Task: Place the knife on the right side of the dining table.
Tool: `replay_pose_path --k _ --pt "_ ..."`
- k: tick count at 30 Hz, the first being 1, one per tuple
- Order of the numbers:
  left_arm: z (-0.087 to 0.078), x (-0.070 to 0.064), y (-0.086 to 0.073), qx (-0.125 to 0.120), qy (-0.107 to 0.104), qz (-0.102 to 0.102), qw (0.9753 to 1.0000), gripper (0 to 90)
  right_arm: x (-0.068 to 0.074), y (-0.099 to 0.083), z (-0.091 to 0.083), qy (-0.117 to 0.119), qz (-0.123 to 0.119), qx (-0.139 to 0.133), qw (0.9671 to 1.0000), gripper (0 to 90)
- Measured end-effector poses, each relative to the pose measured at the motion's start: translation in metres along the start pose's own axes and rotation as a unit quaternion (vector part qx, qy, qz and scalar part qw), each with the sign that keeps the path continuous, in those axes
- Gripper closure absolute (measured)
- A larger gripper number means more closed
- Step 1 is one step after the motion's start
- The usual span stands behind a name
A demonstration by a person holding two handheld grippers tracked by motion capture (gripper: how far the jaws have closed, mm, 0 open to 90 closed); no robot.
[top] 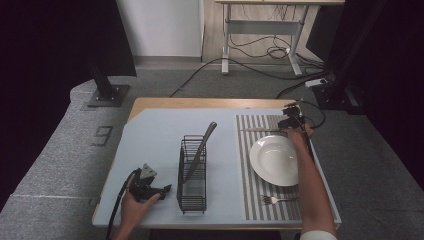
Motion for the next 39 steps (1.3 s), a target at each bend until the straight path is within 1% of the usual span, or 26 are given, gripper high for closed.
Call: replay_pose_path --k 1,2,3,4,5,7,8,9,13,17,19,22,23,24,28,29,30,33,34,35,36,37,38,39 --pt "0.000 0.000 0.000 0.000 0.000 0.000 1.0000 11.8 0.000 0.000 0.000 0.000 0.000 0.000 1.0000 40.1" --pt "0.000 0.000 0.000 0.000 0.000 0.000 1.0000 11.8 -0.005 0.000 -0.006 0.003 0.019 -0.024 0.9995 40.7" --pt "0.000 0.000 0.000 0.000 0.000 0.000 1.0000 11.8 -0.005 0.000 -0.006 0.003 0.019 -0.024 0.9995 40.7" --pt "0.000 0.000 0.000 0.000 0.000 0.000 1.0000 11.8 -0.010 -0.001 -0.013 0.020 0.033 -0.039 0.9985 41.2" --pt "0.000 0.000 0.000 0.000 0.000 0.000 1.0000 11.8 -0.013 -0.003 -0.016 0.025 0.032 -0.038 0.9984 41.1" --pt "0.000 0.000 0.000 0.000 0.000 0.000 1.0000 11.7 -0.015 -0.005 -0.019 0.027 0.027 -0.037 0.9986 41.0" --pt "0.000 0.000 0.000 0.000 0.000 0.000 1.0000 11.7 -0.019 -0.011 -0.022 0.032 0.022 -0.031 0.9987 40.6" --pt "0.000 0.000 0.000 0.000 0.000 0.000 1.0000 11.8 -0.021 -0.014 -0.023 0.035 0.023 -0.029 0.9987 40.2" --pt "0.000 0.000 0.000 0.000 0.001 0.000 1.0000 11.8 -0.026 -0.026 -0.021 0.036 0.021 -0.014 0.9990 39.0" --pt "0.000 0.000 0.000 0.000 0.001 0.000 1.0000 11.7 -0.029 -0.033 -0.017 0.037 0.030 -0.008 0.9988 38.2" --pt "0.000 0.000 0.000 0.000 0.001 0.000 1.0000 11.8 -0.031 -0.033 -0.017 0.041 0.034 -0.013 0.9985 38.5" --pt "0.000 0.000 0.000 0.000 0.001 0.000 1.0000 11.7 -0.031 -0.029 -0.024 0.050 0.044 -0.030 0.9974 38.6" --pt "0.000 0.000 0.000 0.000 0.001 0.000 1.0000 11.7 -0.031 -0.029 -0.024 0.050 0.044 -0.030 0.9974 38.6" --pt "0.000 0.000 0.000 0.000 0.001 0.000 1.0000 11.7 -0.030 -0.026 -0.032 0.056 0.044 -0.043 0.9965 38.7" --pt "0.000 0.000 0.000 0.000 0.001 0.000 1.0000 11.7 -0.024 -0.024 -0.049 0.080 0.053 -0.071 0.9929 38.7" --pt "0.000 0.000 0.000 0.000 0.001 0.000 1.0000 11.8 -0.024 -0.024 -0.049 0.080 0.053 -0.071 0.9929 38.7" --pt "0.000 0.000 0.000 0.000 0.001 0.000 1.0000 11.7 -0.019 -0.025 -0.057 0.089 0.054 -0.080 0.9913 38.7" --pt "0.000 0.000 0.000 0.000 0.001 0.000 1.0000 11.8 -0.014 -0.029 -0.067 0.099 0.050 -0.089 0.9898 38.5" --pt "0.000 0.000 0.000 0.000 0.001 0.000 1.0000 11.8 -0.013 -0.030 -0.071 0.104 0.055 -0.095 0.9885 38.5" --pt "0.000 0.000 0.000 0.000 0.001 0.000 1.0000 11.8 -0.013 -0.030 -0.071 0.104 0.055 -0.095 0.9885 38.5" --pt "0.000 0.000 0.000 0.000 0.001 0.000 1.0000 11.7 -0.009 -0.032 -0.080 0.122 0.063 -0.107 0.9847 38.6" --pt "0.000 0.000 0.000 0.000 0.001 0.000 1.0000 11.8 -0.006 -0.034 -0.085 0.130 0.063 -0.113 0.9831 38.6" --pt "0.000 0.000 0.000 0.000 0.001 0.000 1.0000 11.7 -0.003 -0.036 -0.090 0.143 0.066 -0.118 0.9805 38.6" --pt "0.000 0.000 0.000 0.000 0.001 0.000 1.0000 11.7 0.002 -0.038 -0.094 0.161 0.069 -0.123 0.9769 38.4"
Point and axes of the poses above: each handheld gripper's, and its own axes: z roughly forward along the jaws, y roughly out of its top, x roughly to its left, the point moved 5 cm from there along z, roughly forward along the jaws, and after that the axes turned 4 degrees about -y, right-handed, at the moved point
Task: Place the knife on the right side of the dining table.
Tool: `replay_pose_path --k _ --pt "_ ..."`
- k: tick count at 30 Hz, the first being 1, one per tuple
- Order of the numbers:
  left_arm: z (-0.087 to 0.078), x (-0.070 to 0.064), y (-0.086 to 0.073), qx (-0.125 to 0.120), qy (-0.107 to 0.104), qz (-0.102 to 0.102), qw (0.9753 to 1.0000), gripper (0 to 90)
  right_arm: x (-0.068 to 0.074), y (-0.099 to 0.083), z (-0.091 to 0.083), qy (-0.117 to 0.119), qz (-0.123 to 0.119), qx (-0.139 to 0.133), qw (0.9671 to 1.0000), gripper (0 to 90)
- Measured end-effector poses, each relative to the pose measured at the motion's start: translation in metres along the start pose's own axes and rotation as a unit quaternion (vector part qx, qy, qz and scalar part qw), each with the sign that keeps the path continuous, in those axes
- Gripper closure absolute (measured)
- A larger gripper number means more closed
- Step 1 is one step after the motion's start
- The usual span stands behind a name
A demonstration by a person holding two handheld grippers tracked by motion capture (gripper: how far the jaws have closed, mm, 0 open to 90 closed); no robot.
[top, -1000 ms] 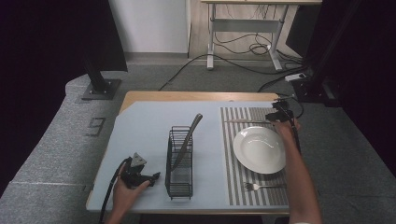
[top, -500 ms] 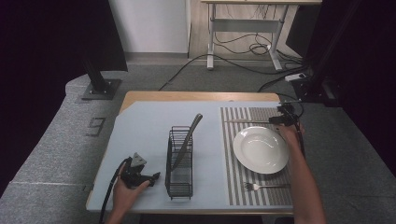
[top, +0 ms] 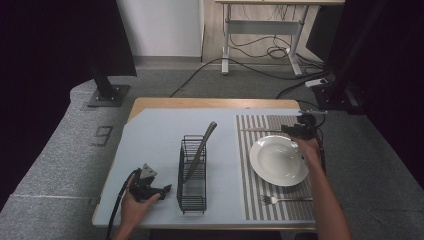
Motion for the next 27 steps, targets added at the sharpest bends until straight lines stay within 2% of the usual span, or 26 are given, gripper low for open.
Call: replay_pose_path --k 1,3,4,5,6,17,18,19,20,25,26,27 --pt "0.000 0.000 0.000 0.000 0.000 0.000 1.0000 11.8 0.005 -0.003 -0.002 0.013 -0.002 -0.002 0.9999 38.2" --pt "0.000 0.000 0.000 0.000 0.000 0.000 1.0000 11.7 0.015 -0.008 -0.006 0.024 -0.013 -0.007 0.9996 37.6" --pt "0.000 0.000 0.000 0.000 0.000 0.000 1.0000 11.8 0.015 -0.008 -0.006 0.024 -0.013 -0.007 0.9996 37.6" --pt "0.000 0.000 0.000 0.000 0.000 0.000 1.0000 11.8 0.024 -0.012 -0.011 0.042 -0.014 -0.018 0.9989 37.7" --pt "0.000 0.000 0.000 0.000 0.000 0.000 1.0000 11.7 0.029 -0.014 -0.013 0.047 -0.018 -0.022 0.9985 37.6" --pt "0.000 0.000 0.000 0.000 0.000 0.001 1.0000 11.8 0.074 -0.042 -0.032 0.090 -0.062 -0.042 0.9931 37.6" --pt "0.000 0.000 0.000 0.000 0.000 0.001 1.0000 11.8 0.074 -0.042 -0.032 0.090 -0.062 -0.042 0.9931 37.6" --pt "0.000 0.000 0.000 0.000 0.001 0.001 1.0000 11.8 0.082 -0.048 -0.035 0.096 -0.066 -0.046 0.9921 37.6" --pt "0.000 0.000 0.000 0.000 0.001 0.001 1.0000 11.8 0.082 -0.048 -0.035 0.096 -0.066 -0.046 0.9921 37.6" --pt "0.000 0.000 0.000 0.000 0.001 0.001 1.0000 11.8 0.109 -0.062 -0.047 0.114 -0.088 -0.055 0.9880 37.5" --pt "0.000 0.000 0.000 0.000 0.001 0.001 1.0000 11.8 0.109 -0.062 -0.047 0.114 -0.088 -0.055 0.9880 37.5" --pt "0.000 0.000 0.000 0.000 0.001 0.001 1.0000 11.8 0.121 -0.068 -0.051 0.126 -0.098 -0.055 0.9857 37.4"
Point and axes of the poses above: each handheld gripper's, and its own axes: z roughly forward along the jaws, y roughly out of its top, x roughly to its left, the point moved 5 cm from there along z, roughly forward along the jaws, and after that the axes turned 4 degrees about -y, right-handed, at the moved point
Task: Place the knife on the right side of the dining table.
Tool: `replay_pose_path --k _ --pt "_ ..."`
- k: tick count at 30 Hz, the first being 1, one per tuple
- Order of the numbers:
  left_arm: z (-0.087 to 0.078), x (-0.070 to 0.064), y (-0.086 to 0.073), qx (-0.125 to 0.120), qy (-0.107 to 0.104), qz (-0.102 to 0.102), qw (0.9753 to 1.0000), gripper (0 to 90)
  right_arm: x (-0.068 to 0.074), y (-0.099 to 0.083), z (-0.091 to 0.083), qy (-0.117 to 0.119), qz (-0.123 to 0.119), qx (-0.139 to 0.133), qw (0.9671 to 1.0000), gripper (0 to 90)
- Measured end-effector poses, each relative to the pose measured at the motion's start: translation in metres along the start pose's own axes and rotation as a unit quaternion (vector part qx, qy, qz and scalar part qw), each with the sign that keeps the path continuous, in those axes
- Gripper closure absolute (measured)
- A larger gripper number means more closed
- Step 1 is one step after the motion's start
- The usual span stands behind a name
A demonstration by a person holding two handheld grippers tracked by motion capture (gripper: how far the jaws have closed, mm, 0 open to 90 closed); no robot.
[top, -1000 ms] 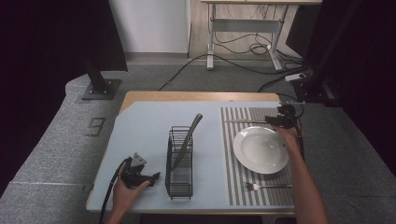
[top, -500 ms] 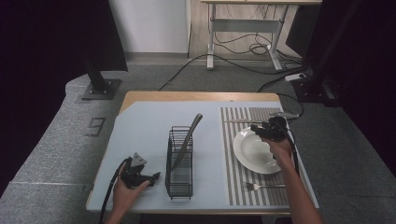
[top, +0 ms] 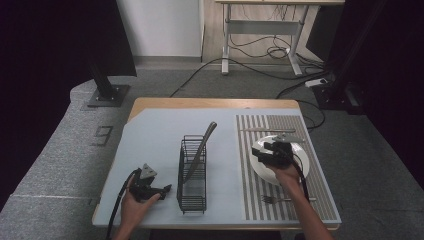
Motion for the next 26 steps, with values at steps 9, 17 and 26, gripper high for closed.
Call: replay_pose_path --k 9,17,26 --pt "0.000 0.000 0.000 0.000 0.000 0.001 1.0000 11.8 0.050 -0.026 0.005 0.039 -0.040 0.015 0.9983 36.9" --pt "0.000 0.000 0.000 0.000 0.001 0.000 1.0000 11.8 0.067 -0.036 0.009 0.048 -0.054 0.016 0.9973 36.8" --pt "0.000 0.000 0.000 0.000 0.000 0.001 1.0000 11.8 0.078 -0.040 0.014 0.055 -0.059 0.021 0.9965 33.3"
Point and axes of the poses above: each handheld gripper's, and its own axes: z roughly forward along the jaws, y roughly out of its top, x roughly to its left, the point moved 5 cm from there along z, roughly forward along the jaws, and after that the axes turned 4 degrees about -y, right-handed, at the moved point
